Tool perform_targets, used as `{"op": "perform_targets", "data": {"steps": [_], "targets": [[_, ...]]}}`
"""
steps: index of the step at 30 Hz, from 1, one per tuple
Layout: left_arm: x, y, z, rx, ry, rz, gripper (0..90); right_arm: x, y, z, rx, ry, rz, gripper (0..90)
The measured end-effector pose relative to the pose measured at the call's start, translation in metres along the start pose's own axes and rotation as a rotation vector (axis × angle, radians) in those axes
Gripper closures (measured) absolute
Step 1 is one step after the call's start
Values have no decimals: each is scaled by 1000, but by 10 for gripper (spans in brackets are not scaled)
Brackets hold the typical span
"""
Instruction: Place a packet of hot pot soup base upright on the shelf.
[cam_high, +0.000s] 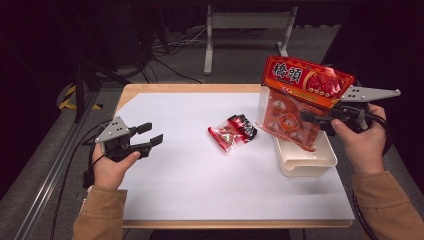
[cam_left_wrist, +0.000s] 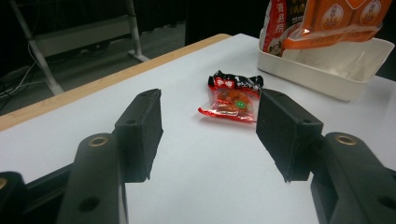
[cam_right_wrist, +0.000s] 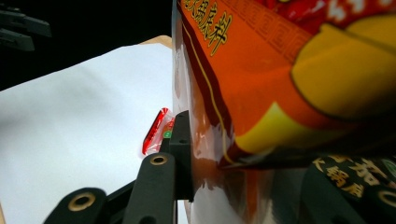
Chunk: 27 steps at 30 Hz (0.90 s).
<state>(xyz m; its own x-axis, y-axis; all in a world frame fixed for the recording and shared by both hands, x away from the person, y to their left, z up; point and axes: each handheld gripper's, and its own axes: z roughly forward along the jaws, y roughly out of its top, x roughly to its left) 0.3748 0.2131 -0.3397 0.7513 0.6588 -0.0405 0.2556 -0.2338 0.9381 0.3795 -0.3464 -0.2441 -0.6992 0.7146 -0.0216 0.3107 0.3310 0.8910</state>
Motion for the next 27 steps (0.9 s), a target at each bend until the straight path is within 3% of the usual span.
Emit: {"op": "perform_targets", "data": {"steps": [10, 24, 27], "targets": [[2, -2, 0, -1, -6, -7, 415, -14, -8, -10, -7, -72, 33, 702], [1, -3, 1, 0, -9, -10, 414, -28, -24, -19, -28, -108, 44, 702], [1, -3, 1, 2, -10, -11, 414, -31, -29, -17, -28, -94, 47, 703]]}}
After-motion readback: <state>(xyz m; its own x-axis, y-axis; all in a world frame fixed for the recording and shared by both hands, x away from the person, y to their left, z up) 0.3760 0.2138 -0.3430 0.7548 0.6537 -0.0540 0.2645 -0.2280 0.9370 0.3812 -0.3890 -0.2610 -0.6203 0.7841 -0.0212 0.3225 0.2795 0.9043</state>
